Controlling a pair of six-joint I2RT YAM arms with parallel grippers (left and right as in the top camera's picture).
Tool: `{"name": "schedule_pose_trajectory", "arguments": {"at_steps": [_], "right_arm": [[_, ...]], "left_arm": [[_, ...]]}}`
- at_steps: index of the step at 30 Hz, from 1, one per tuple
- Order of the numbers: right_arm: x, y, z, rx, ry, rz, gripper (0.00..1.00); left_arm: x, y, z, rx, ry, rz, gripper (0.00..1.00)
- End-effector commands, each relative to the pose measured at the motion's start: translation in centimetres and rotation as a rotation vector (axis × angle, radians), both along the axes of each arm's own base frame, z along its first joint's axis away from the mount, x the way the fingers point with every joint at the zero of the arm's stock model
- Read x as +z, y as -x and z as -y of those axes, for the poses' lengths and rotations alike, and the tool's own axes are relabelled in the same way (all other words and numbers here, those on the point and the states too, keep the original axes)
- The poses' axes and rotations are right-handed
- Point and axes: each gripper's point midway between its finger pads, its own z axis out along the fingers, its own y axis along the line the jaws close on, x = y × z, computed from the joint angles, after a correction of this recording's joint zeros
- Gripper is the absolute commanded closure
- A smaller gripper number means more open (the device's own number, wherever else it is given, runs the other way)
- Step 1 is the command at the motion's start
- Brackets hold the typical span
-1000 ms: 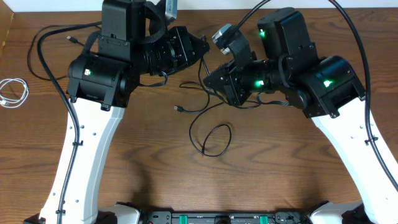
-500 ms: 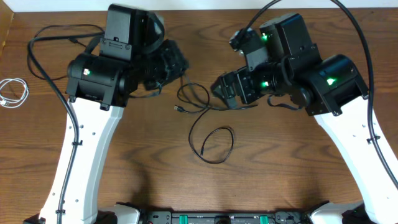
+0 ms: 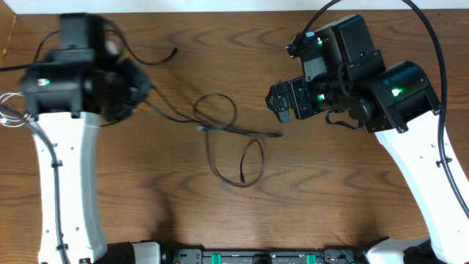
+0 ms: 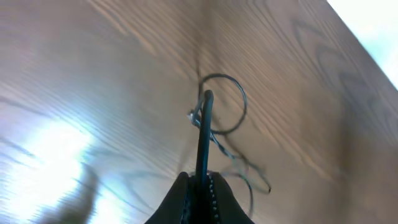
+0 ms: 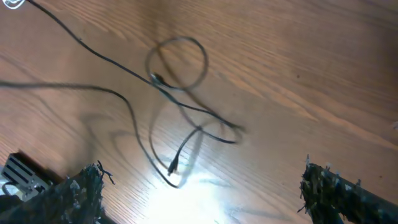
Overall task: Untangle cables
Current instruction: 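Carry the black cable with the left gripper to the left side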
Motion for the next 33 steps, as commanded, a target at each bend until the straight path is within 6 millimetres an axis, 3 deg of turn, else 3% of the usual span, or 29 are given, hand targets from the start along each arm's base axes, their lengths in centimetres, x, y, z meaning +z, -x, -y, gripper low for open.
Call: {"name": "schedule_pose_trajectory", "arguments": {"at_steps": [1, 4, 7, 19, 29, 33], "right_arm": [[-0.1, -0.3, 0.3, -0.017, 0.006, -0.001, 0.01], [-0.1, -0.3, 0.3, -0.016, 0.007, -0.001, 0.01], [-0.1, -0.3, 0.2, -0.016, 0.007, -0.001, 0.01], [-0.1, -0.4, 0.2, -0.013, 0.007, 0.003, 0.01], [-0.2, -0.3, 0.3, -0.013, 0.009, -0.001, 0.01], [-0.2, -0.3, 0.3, -0.004, 0.015, 0.001, 0.01]], "left_arm": [[-0.5, 0.5, -3.8, 0.046, -0.062, -0.017, 0.93], [-1.1, 1.3, -7.8, 0.167, -0.108, -0.049, 0.93], [-2.0, 1.9, -10.6, 0.246, -0.11, -0.085, 0.93], [-5.7, 3.9, -18.7, 0.389, -0.217, -0.246, 0.93], [-10.7, 2.6, -24.0, 0.48, -0.255, -0.339, 0.92], [-11.1, 4.9, -27.6, 0.64, -0.394, -0.426, 0.92]]}}
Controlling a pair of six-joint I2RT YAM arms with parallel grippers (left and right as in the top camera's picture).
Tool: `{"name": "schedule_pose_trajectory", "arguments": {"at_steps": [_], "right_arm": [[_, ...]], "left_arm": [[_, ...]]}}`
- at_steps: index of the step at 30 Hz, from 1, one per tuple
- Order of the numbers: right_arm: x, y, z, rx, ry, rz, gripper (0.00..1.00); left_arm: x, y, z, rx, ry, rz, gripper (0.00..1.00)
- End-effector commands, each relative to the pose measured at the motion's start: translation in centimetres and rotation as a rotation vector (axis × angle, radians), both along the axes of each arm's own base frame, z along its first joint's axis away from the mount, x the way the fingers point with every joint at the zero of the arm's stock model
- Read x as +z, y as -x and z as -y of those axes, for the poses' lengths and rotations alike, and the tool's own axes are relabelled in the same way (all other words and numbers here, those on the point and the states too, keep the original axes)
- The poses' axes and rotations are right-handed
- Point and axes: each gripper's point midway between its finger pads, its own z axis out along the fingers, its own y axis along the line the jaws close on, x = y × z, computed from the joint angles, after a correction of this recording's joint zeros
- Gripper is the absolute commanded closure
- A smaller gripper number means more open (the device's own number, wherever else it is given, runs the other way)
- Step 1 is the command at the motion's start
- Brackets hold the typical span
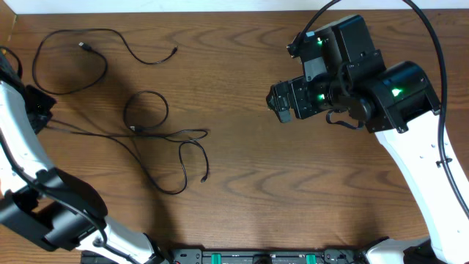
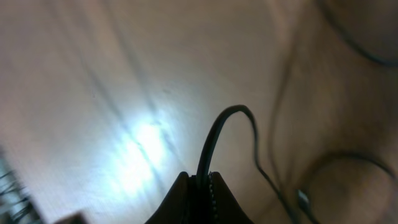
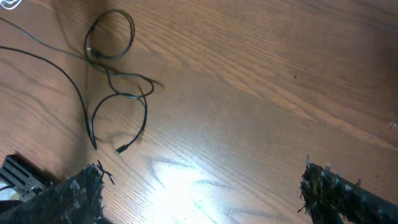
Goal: Untangle cables
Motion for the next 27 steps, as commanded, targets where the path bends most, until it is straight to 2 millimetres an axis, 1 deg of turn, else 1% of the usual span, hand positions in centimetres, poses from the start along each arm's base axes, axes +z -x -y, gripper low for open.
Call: {"name": "schedule_pose_trajectory", "arguments": {"at_steps": [1, 4, 10, 12, 14, 17, 22, 24, 27], "right_arm": [[-0.2, -0.2, 0.2, -0.001, 0.01, -0.002, 0.01], [-0.2, -0.3, 0.2, -0.001, 0.009, 0.0, 0.01], [-0.2, -0.3, 0.1, -0.001, 0.008, 0.002, 0.01], [-0.2, -0.3, 0.1, -0.001, 0.008, 0.002, 0.01], [-0.1, -0.3, 0.1, -0.001, 0.007, 0.004, 0.01], [-0.1, -0.3, 0.1, -0.001, 0.007, 0.004, 0.01], [0.0, -0.5, 0.0, -0.001, 0.003, 0.011, 0.01], [0.0, -0.6, 0.0, -0.001, 0.0, 0.015, 0.01], [0.1, -0.6, 0.0, -0.001, -0.001, 0.017, 0.01]], "left_arm": [[0.4, 3.2, -3.6, 0.165, -0.164, -0.11, 0.92], [0.6, 4.9, -5.9, 0.235, -0.236, -0.154, 0.93], [0.7, 6.8, -9.4, 0.328, -0.274, -0.117, 0.92], [0.9, 7.4, -10.5, 0.339, -0.285, -0.105, 0.92], [0.5, 7.5, -11.3, 0.325, -0.263, -0.079, 0.92], [-0.8, 6.6, -11.7, 0.281, -0.171, 0.0, 0.93], [-3.8, 4.3, -11.0, 0.16, -0.004, 0.09, 0.92], [-5.1, 4.0, -10.7, 0.144, 0.033, 0.08, 0.92], [-6.6, 4.2, -10.5, 0.145, 0.066, 0.05, 0.92]]}}
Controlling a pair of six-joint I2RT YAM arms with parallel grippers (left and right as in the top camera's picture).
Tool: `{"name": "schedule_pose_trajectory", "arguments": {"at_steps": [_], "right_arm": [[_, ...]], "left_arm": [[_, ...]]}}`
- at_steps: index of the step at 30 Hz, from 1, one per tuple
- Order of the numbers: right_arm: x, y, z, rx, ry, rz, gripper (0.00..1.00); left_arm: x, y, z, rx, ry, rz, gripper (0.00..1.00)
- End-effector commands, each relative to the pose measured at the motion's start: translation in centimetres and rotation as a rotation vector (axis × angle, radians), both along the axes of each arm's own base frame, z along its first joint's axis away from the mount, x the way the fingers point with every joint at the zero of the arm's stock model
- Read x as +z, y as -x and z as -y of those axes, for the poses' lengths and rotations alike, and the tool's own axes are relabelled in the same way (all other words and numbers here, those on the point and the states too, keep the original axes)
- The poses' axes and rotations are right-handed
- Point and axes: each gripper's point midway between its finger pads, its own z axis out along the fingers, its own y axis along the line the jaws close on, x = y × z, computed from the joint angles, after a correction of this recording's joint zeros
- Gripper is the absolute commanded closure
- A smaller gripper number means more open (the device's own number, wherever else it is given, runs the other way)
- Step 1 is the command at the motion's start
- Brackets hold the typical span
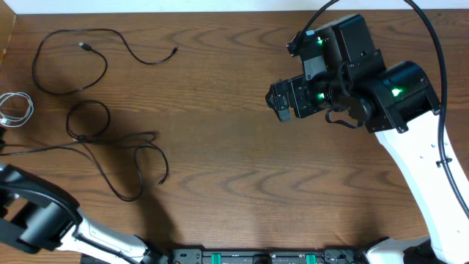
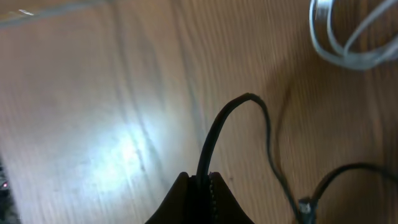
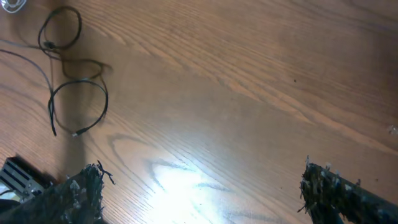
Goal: Untangle cables
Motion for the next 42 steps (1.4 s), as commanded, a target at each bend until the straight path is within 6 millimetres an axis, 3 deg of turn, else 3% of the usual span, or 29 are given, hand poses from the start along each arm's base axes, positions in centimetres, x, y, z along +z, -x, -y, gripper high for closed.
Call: {"name": "schedule_pose_trajectory", "arguments": {"at_steps": [1, 6, 10, 11, 12, 13, 14, 16, 21, 25, 30, 32, 34, 37, 42], "right_arm": [[-0.2, -0.3, 0.1, -0.001, 0.007, 0.002, 0.01], [-0.2, -0.2, 0.2, -0.001, 0.01, -0.003, 0.01], [-0.2, -0.3, 0.1, 0.0, 0.007, 0.001, 0.01], [-0.1, -0.3, 0.1, -0.001, 0.007, 0.003, 0.01], [-0.1, -0.3, 0.1, -0.001, 0.006, 0.004, 0.01], [-0.1, -0.4, 0.1, -0.001, 0.005, 0.006, 0.01], [-0.1, -0.4, 0.1, -0.001, 0.005, 0.006, 0.01], [-0.1, -0.3, 0.1, 0.0, 0.006, 0.004, 0.01], [-0.3, -0.1, 0.2, 0.0, 0.013, -0.009, 0.01], [-0.5, -0.2, 0.2, 0.0, 0.014, -0.011, 0.01], [-0.8, 0.0, 0.2, 0.002, 0.02, -0.029, 0.01], [-1.2, 0.0, 0.1, 0.002, 0.026, -0.042, 0.01], [-1.7, 0.0, 0.1, 0.004, 0.031, -0.057, 0.01], [-2.5, 0.0, 0.0, 0.006, 0.042, -0.085, 0.01], [-3.3, -0.2, -0.1, 0.006, 0.054, -0.106, 0.01]], "left_arm": [[-2.2, -0.6, 1.1, -0.057, 0.083, -0.001, 0.93], [-2.8, 1.9, -0.3, -0.012, 0.025, -0.144, 0.92], [-3.4, 2.6, -0.7, 0.004, 0.032, -0.162, 0.92], [-3.6, 2.8, -0.8, 0.008, 0.035, -0.164, 0.88], [-3.6, 3.0, -0.9, 0.012, 0.038, -0.165, 0.73], [-3.6, 3.1, -0.9, 0.015, 0.038, -0.165, 0.49], [-3.6, 3.2, -1.1, 0.019, 0.036, -0.164, 0.33], [-3.4, 3.6, -1.2, 0.028, 0.036, -0.162, 0.12], [-1.6, 4.1, -1.4, 0.028, 0.006, -0.146, 0.07], [1.6, 3.7, -1.0, 0.021, -0.042, -0.079, 0.07], [5.8, -0.8, 2.9, -0.093, 0.057, 0.245, 0.07], [7.4, -3.0, 6.0, -0.168, 0.173, 0.411, 0.07], [8.0, -4.0, 8.8, -0.205, 0.296, 0.493, 0.07], [7.2, -4.2, 12.3, -0.22, 0.434, 0.48, 0.07], [3.3, -2.2, 18.0, -0.226, 0.597, 0.251, 0.08]]}}
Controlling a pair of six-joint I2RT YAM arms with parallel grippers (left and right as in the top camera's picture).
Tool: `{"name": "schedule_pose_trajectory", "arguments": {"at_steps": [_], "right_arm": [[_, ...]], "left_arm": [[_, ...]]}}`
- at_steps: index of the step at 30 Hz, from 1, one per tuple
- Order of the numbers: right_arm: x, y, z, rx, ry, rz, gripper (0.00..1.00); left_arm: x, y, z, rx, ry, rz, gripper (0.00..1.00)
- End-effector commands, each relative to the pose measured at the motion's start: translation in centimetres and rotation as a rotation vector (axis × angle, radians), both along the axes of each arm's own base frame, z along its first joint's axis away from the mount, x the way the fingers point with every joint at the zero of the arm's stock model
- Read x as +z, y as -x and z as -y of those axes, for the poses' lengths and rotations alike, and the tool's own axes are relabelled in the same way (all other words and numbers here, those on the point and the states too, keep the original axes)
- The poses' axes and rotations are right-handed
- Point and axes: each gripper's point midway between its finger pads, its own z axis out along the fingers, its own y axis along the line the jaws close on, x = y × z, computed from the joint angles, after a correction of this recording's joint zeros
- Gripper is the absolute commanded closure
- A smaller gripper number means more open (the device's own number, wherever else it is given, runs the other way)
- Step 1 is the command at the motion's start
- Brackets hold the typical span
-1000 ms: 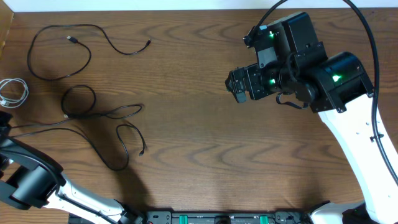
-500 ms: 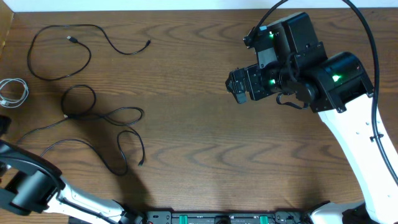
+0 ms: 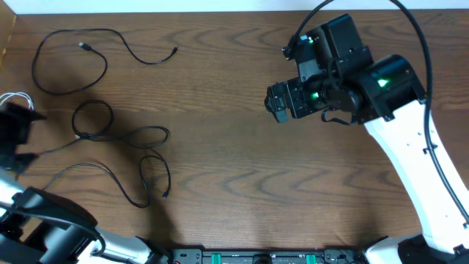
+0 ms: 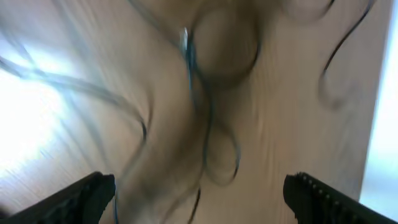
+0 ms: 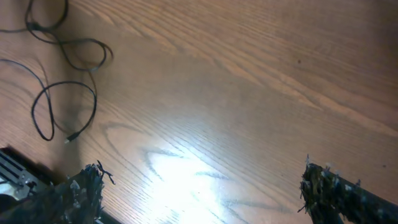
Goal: Untangle cables
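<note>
The tangled black cable [image 3: 143,137] lies at the left of the table, with a small loop [image 3: 91,117] and wider bends running toward the front. It shows blurred in the left wrist view as the black cable [image 4: 211,74] and at the upper left of the right wrist view as the black cable [image 5: 65,93]. My left gripper [image 3: 15,136] sits at the table's left edge, and in its own view the left gripper [image 4: 205,196] is open and holds nothing. My right gripper [image 5: 208,193] is open over bare wood, far to the right of the cable.
A second black cable [image 3: 69,55] curls at the back left, apart from the tangle. A coil of white cable [image 3: 9,99] lies at the left edge beside my left arm. The right arm [image 3: 344,73] hangs over the table's right half.
My left gripper was shut on the black cable at the left edge and is now open. The cable lies loose with a new slack arc at the front left. The right arm shifted slightly.
My left gripper was shut on the black cable with the tangle at mid-table. Then the tangle lay further left, then close to the left edge, still held. Now the cable is let go and rests at the left, while my right gripper stayed open.
</note>
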Motion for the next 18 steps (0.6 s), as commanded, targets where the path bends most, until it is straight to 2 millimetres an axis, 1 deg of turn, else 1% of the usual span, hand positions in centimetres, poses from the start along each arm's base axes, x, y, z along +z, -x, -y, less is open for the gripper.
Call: {"name": "schedule_pose_trajectory", "arguments": {"at_steps": [1, 5, 10, 12, 15, 17, 18], "right_arm": [[-0.7, 0.0, 0.0, 0.005, 0.009, -0.02, 0.01], [-0.7, 0.0, 0.0, 0.005, 0.009, -0.02, 0.01], [-0.8, 0.0, 0.1, 0.005, 0.01, -0.02, 0.01], [-0.8, 0.0, 0.1, 0.005, 0.011, -0.022, 0.01], [-0.8, 0.0, 0.1, 0.005, 0.011, -0.023, 0.01], [-0.8, 0.0, 0.1, 0.005, 0.011, -0.023, 0.01], [-0.8, 0.0, 0.1, 0.005, 0.011, -0.022, 0.01]], "left_arm": [[-2.7, 0.0, 4.5, -0.095, 0.128, -0.085, 0.08], [-5.2, 0.9, 10.0, -0.204, 0.237, -0.204, 0.08], [-8.1, 2.0, 15.8, -0.365, 0.296, -0.317, 0.08], [-9.2, 2.6, 16.8, -0.439, 0.26, -0.362, 0.08], [-10.6, 3.6, 16.7, -0.522, 0.14, -0.458, 0.08], [-10.8, 3.8, 16.6, -0.532, 0.101, -0.496, 0.09], [-10.8, 3.8, 16.8, -0.537, 0.096, -0.499, 0.11]]}}
